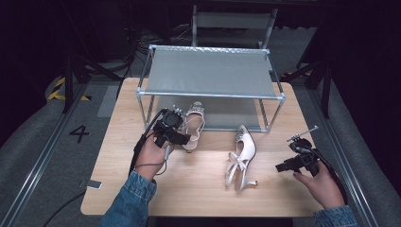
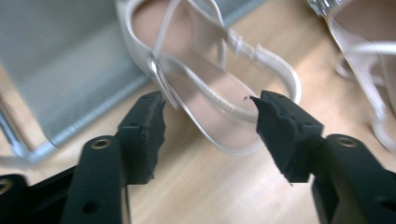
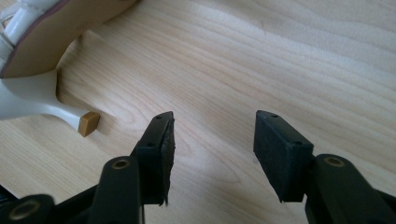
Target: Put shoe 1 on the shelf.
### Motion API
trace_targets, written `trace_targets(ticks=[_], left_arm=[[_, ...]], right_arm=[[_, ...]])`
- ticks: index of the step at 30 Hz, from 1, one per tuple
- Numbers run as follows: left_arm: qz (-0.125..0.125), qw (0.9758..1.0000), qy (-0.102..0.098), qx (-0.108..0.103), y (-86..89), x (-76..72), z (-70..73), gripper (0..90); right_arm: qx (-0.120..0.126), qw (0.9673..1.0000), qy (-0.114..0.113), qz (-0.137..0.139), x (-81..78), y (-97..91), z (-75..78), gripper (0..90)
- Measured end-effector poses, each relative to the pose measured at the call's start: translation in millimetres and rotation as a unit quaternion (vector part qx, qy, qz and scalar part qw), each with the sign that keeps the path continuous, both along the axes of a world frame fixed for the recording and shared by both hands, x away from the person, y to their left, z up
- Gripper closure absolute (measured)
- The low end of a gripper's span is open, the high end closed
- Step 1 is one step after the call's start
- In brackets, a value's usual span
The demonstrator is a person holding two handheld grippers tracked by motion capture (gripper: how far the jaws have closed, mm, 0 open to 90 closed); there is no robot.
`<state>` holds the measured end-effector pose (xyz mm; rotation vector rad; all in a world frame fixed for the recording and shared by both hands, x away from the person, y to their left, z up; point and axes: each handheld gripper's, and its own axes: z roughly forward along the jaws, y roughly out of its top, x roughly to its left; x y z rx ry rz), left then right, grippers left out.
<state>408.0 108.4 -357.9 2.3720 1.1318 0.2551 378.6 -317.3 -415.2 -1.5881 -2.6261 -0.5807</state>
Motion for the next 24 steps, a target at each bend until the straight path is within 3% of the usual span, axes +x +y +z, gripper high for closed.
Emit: trace_targets(ticks=[6, 8, 11, 21, 24], left_arm=[[-0.004, 0.9996, 0.025, 0.012, 9.7, -9.6, -5.5, 42.9], [-0.009, 0.9988, 0.043, 0.019, 13.1, -11.5, -11.8, 42.6], [-0.012, 0.9982, 0.053, 0.027, 14.4, -13.0, -22.2, 41.9], [-0.018, 0.9983, 0.054, 0.006, 11.5, -7.6, -50.7, 47.8], [-0.018, 0.9984, 0.052, 0.011, 9.0, -6.0, -59.1, 49.0]], right_arm=[[-0.001, 0.9999, -0.006, 0.012, 7.3, 5.9, -0.5, 49.3], [0.003, 0.9999, -0.006, 0.013, 10.4, 9.2, -1.0, 48.9], [0.004, 0.9998, -0.006, 0.020, 13.4, 13.4, -1.8, 48.6], [0.003, 0.9995, -0.003, 0.033, 18.5, 22.4, -2.8, 48.1], [0.003, 0.9994, -0.003, 0.035, 18.5, 23.0, -3.3, 48.0]])
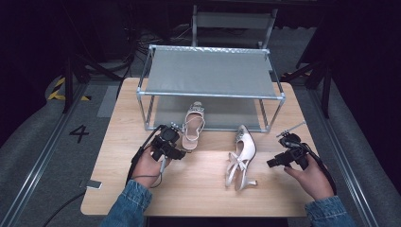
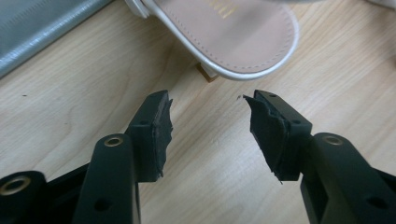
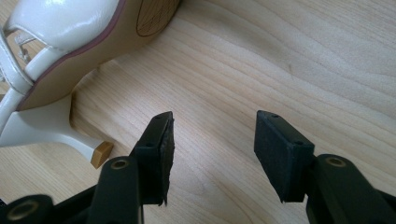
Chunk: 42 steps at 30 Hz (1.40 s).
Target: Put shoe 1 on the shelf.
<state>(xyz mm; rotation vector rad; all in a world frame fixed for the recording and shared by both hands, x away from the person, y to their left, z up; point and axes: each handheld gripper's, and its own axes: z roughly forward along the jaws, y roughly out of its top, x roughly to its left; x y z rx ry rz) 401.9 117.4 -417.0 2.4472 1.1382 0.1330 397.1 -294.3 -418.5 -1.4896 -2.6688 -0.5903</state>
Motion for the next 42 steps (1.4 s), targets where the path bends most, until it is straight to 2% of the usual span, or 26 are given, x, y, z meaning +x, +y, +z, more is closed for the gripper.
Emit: trace_targets(ticks=[2, 5, 9, 12, 17, 20, 21, 22, 24, 26, 28, 29, 30, 31, 32, 33, 34, 36, 40, 42], left_arm=[[0.000, 1.0000, -0.005, 0.003, -2.5, 1.7, -7.1, 50.3], [0.001, 0.9997, -0.024, 0.000, -3.5, 3.0, -12.8, 53.7], [-0.002, 0.9998, -0.017, -0.012, -6.8, 4.6, -21.3, 53.7], [-0.010, 0.9995, -0.028, -0.011, -11.5, 6.0, -29.2, 53.3], [0.000, 0.9995, -0.027, -0.016, -13.7, 7.5, -33.5, 51.3], [0.008, 0.9985, -0.049, -0.020, -15.1, 8.1, -34.1, 51.2], [0.004, 0.9978, -0.062, -0.024, -15.6, 9.0, -34.0, 51.2], [0.003, 0.9975, -0.066, -0.024, -16.7, 8.9, -34.1, 50.7], [-0.012, 0.9958, -0.090, -0.012, -21.7, 9.0, -35.6, 51.0], [-0.019, 0.9946, -0.101, -0.014, -25.6, 8.1, -36.6, 54.4], [-0.017, 0.9940, -0.107, -0.013, -27.7, 6.9, -35.7, 61.8], [-0.017, 0.9936, -0.110, -0.017, -28.7, 6.4, -34.3, 61.8], [-0.020, 0.9933, -0.108, -0.035, -28.1, 6.9, -31.4, 63.2], [-0.018, 0.9928, -0.110, -0.046, -27.6, 6.6, -28.4, 68.5], [-0.017, 0.9916, -0.119, -0.047, -27.4, 6.4, -25.5, 72.5], [-0.006, 0.9908, -0.124, -0.055, -27.3, 5.4, -21.6, 74.6], [-0.006, 0.9901, -0.124, -0.064, -26.2, 6.3, -20.2, 74.8], [0.002, 0.9912, -0.107, -0.078, -23.7, 10.2, -19.1, 75.7], [0.001, 0.9915, -0.097, -0.087, -24.2, 13.7, -18.4, 75.9], [0.009, 0.9911, -0.097, -0.091, -28.4, 15.3, -16.1, 76.0]], right_arm=[[0.001, 1.0000, 0.000, -0.001, -0.6, -0.2, 0.5, 47.9], [0.000, 1.0000, -0.001, -0.002, -1.3, -1.4, 1.0, 47.8], [0.001, 1.0000, -0.001, -0.003, -2.2, -2.2, 0.5, 47.6], [0.000, 1.0000, -0.001, -0.002, -2.9, -2.6, 0.6, 47.5], [-0.001, 1.0000, -0.001, -0.004, -3.5, -3.4, 0.0, 47.1], [0.000, 1.0000, 0.001, -0.004, -4.1, -2.8, -1.2, 47.0], [-0.002, 1.0000, 0.002, -0.003, -4.2, -2.8, -1.5, 46.9], [-0.003, 1.0000, 0.003, -0.002, -4.5, -2.4, -2.0, 46.7], [-0.004, 1.0000, 0.004, -0.001, -4.9, -2.4, -2.4, 46.3], [-0.004, 1.0000, 0.003, -0.003, -5.9, -3.1, -2.3, 46.3], [-0.004, 1.0000, 0.002, -0.003, -6.8, -4.5, -1.8, 46.3], [-0.004, 1.0000, 0.002, -0.003, -6.8, -4.5, -1.8, 46.3], [-0.004, 1.0000, 0.002, -0.004, -7.1, -5.3, -1.7, 46.3], [-0.004, 1.0000, 0.003, -0.005, -7.5, -6.3, -1.7, 46.3], [-0.004, 1.0000, 0.003, -0.006, -7.9, -7.0, -1.9, 46.3], [-0.004, 1.0000, 0.003, -0.008, -8.6, -8.5, -2.3, 46.1], [-0.005, 0.9999, 0.003, -0.009, -9.0, -9.2, -2.3, 46.1], [-0.005, 0.9999, 0.002, -0.011, -10.2, -11.5, -2.2, 46.1], [-0.004, 0.9999, 0.002, -0.015, -12.1, -14.6, -2.0, 46.1], [-0.002, 0.9999, 0.002, -0.017, -13.1, -16.5, -1.9, 46.0]])
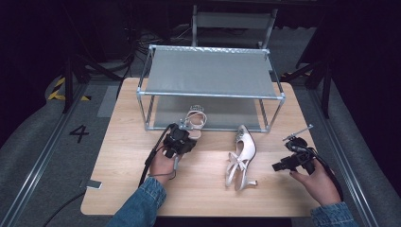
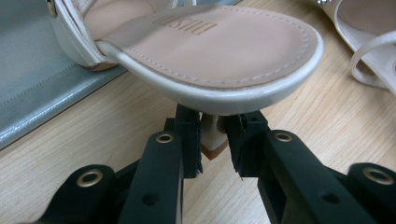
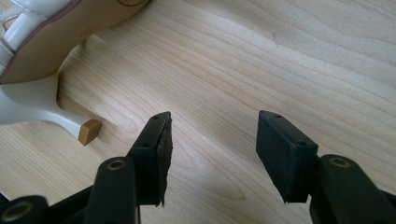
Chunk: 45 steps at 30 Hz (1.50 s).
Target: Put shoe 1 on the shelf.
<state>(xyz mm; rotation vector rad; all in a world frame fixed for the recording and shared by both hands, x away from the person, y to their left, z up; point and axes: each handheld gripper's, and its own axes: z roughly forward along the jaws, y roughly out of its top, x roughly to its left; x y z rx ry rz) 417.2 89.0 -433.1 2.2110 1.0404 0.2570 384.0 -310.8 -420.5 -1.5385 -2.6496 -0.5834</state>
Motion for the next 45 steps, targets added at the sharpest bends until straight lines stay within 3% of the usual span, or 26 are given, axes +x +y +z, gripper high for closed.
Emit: trace_targets(ticks=[11, 18, 23, 29, 30, 31, 32, 35, 36, 38, 40, 42, 43, 44, 45], left_arm=[[0.011, 0.9999, -0.005, -0.004, -13.2, 21.8, 8.3, 76.7], [0.035, 0.9992, -0.004, -0.018, -17.4, 47.5, 6.3, 76.6], [0.042, 0.9990, -0.007, -0.010, -21.3, 62.0, 5.6, 76.6], [0.057, 0.9980, 0.009, -0.027, -25.4, 82.0, 0.4, 76.3], [0.042, 0.9990, 0.002, -0.017, -23.4, 88.7, -0.9, 76.3], [0.047, 0.9987, 0.008, -0.020, -24.1, 91.3, -2.2, 76.1], [0.026, 0.9995, -0.011, 0.015, -19.3, 98.5, -2.2, 75.9], [0.031, 0.9995, -0.008, 0.007, -21.4, 103.6, -6.0, 75.6], [0.025, 0.9994, -0.014, 0.018, -20.1, 106.6, -6.6, 75.6], [0.064, 0.9978, 0.011, -0.010, -25.2, 106.5, -10.7, 75.4], [0.059, 0.9982, 0.003, 0.003, -26.7, 110.6, -12.1, 75.3], [0.051, 0.9986, 0.006, -0.012, -31.6, 111.3, -14.8, 75.2], [0.040, 0.9992, 0.002, 0.001, -31.5, 112.6, -15.6, 75.1], [-0.010, 0.9973, -0.042, 0.060, -23.3, 122.2, -15.2, 74.9], [0.039, 0.9986, -0.012, 0.035, -28.3, 116.1, -19.0, 74.5]], right_arm=[[0.004, 1.0000, 0.000, -0.008, -3.7, -8.1, 1.2, 46.0], [0.004, 0.9999, 0.004, -0.009, -3.5, -9.2, -0.8, 46.0], [0.004, 0.9999, 0.007, -0.011, -2.6, -10.7, -3.3, 45.9], [0.008, 0.9999, 0.008, -0.011, -2.6, -12.0, -4.2, 45.8], [0.009, 0.9999, 0.008, -0.011, -2.7, -12.2, -4.2, 45.9], [0.009, 0.9999, 0.009, -0.011, -2.8, -12.5, -4.2, 45.8], [0.008, 0.9999, 0.009, -0.011, -2.8, -12.9, -4.2, 45.8], [0.011, 0.9998, 0.012, -0.015, -3.3, -14.4, -4.3, 45.9], [0.011, 0.9998, 0.012, -0.015, -3.3, -14.4, -4.3, 45.9], [0.012, 0.9997, 0.011, -0.015, -3.6, -16.0, -4.3, 45.8], [0.013, 0.9997, 0.011, -0.020, -3.8, -17.9, -4.0, 45.8], [0.016, 0.9996, 0.011, -0.022, -4.1, -20.1, -3.1, 45.8], [0.016, 0.9996, 0.010, -0.023, -4.2, -20.4, -2.9, 45.8], [0.017, 0.9995, 0.010, -0.023, -4.5, -20.7, -2.5, 45.9], [0.017, 0.9995, 0.010, -0.024, -4.7, -20.5, -2.4, 45.8]])
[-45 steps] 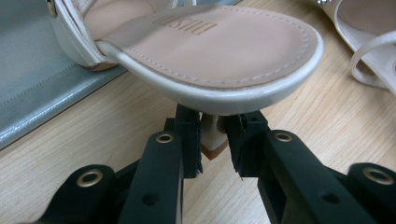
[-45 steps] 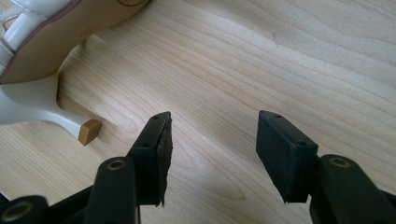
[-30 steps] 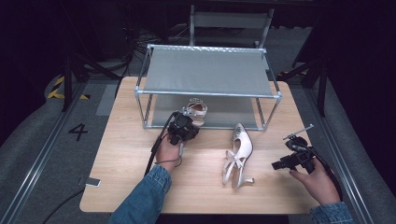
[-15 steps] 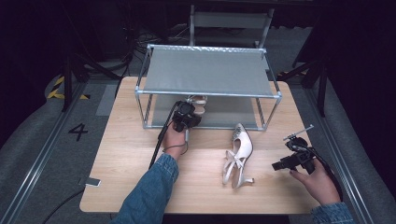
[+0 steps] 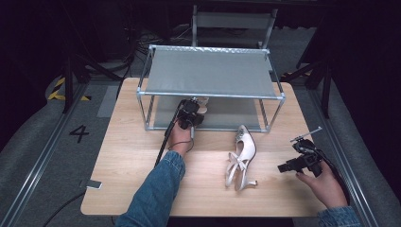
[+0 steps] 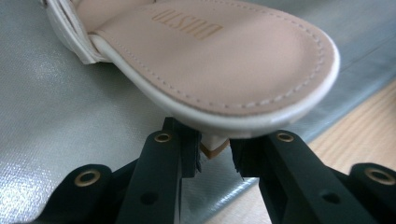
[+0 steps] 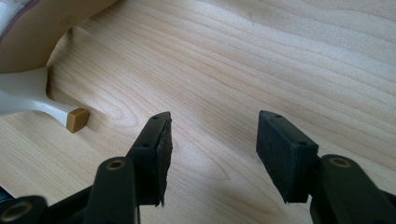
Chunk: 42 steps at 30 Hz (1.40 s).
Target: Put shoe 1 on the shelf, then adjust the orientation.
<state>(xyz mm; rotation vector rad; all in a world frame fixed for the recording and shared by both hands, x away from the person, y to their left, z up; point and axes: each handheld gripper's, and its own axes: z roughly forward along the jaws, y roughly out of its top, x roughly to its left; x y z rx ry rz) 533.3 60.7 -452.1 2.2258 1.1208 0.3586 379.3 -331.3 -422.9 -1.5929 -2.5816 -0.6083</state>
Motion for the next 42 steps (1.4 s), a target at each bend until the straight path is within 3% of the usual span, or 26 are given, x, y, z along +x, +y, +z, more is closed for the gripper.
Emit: trace_targets(ticks=[2, 3, 4, 5, 6, 7, 8, 9, 10, 12, 17, 21, 22, 27, 29, 31, 33, 42], left_arm=[[0.034, 0.9992, 0.019, -0.009, -3.9, -5.2, -5.6, 73.7], [-0.067, 0.9953, -0.031, 0.061, 7.8, 7.7, -2.6, 72.9], [-0.067, 0.9953, -0.031, 0.061, 7.8, 7.7, -2.6, 69.5], [-0.027, 0.9992, -0.006, 0.028, 5.1, 0.5, -5.3, 69.5], [0.027, 0.9992, 0.024, -0.017, 1.5, -7.8, -7.2, 65.2], [0.040, 0.9981, 0.035, -0.031, 4.1, -10.8, -5.7, 62.4], [0.032, 0.9985, 0.033, -0.031, 7.7, -10.5, -4.4, 59.6], [0.049, 0.9935, 0.063, -0.081, 6.6, -16.7, -2.1, 58.1], [0.051, 0.9934, 0.063, -0.081, 8.2, -18.4, -0.5, 57.2], [0.049, 0.9946, 0.060, -0.069, 14.4, -23.2, 4.4, 56.2], [0.042, 0.9961, 0.045, -0.064, 20.8, -38.4, 16.5, 54.1], [0.021, 0.9973, 0.035, -0.062, 24.6, -64.3, 34.6, 52.5], [0.021, 0.9973, 0.035, -0.062, 24.6, -64.3, 34.6, 52.3], [0.003, 0.9992, 0.010, -0.038, 26.6, -93.0, 57.3, 49.8], [0.003, 0.9993, 0.009, -0.036, 26.4, -97.0, 59.2, 49.6], [0.001, 0.9999, -0.001, -0.012, 27.3, -103.7, 62.1, 49.5], [0.001, 1.0000, -0.001, 0.003, 28.6, -107.6, 63.9, 49.3], [0.003, 0.9997, 0.020, 0.015, 45.5, -121.5, 67.3, 47.2]], right_arm=[[-0.001, 1.0000, -0.001, 0.003, -0.6, 0.9, 0.4, 45.9], [-0.001, 1.0000, -0.003, 0.004, -1.1, 1.4, 0.9, 45.9], [-0.001, 1.0000, -0.003, 0.004, -1.1, 1.4, 0.9, 45.9], [0.000, 1.0000, -0.003, 0.003, -1.3, 1.8, 1.4, 45.9], [0.000, 1.0000, -0.004, 0.004, -1.5, 1.9, 1.8, 45.9], [-0.001, 1.0000, -0.004, 0.003, -1.7, 2.3, 2.2, 45.9], [-0.001, 1.0000, -0.004, 0.004, -1.7, 2.7, 2.5, 45.9], [-0.001, 1.0000, -0.004, 0.004, -1.8, 3.0, 2.7, 45.9], [-0.001, 1.0000, -0.005, 0.005, -2.0, 3.7, 3.2, 45.9], [-0.002, 1.0000, -0.007, 0.006, -2.4, 4.5, 3.9, 45.9], [-0.001, 1.0000, -0.009, 0.003, -2.7, 5.3, 6.0, 45.8], [-0.002, 0.9999, -0.011, 0.007, -2.6, 9.4, 7.5, 45.6], [-0.002, 0.9999, -0.011, 0.007, -2.6, 9.4, 7.5, 45.6], [-0.004, 0.9997, -0.020, 0.015, -2.8, 16.1, 10.3, 45.3], [-0.003, 0.9996, -0.022, 0.017, -3.0, 17.1, 11.8, 45.3], [-0.001, 0.9995, -0.028, 0.018, -3.1, 20.5, 15.7, 45.4], [-0.001, 0.9992, -0.032, 0.023, -3.1, 24.4, 18.6, 45.4], [0.010, 0.9976, -0.048, 0.049, -4.0, 44.6, 33.3, 45.5]])
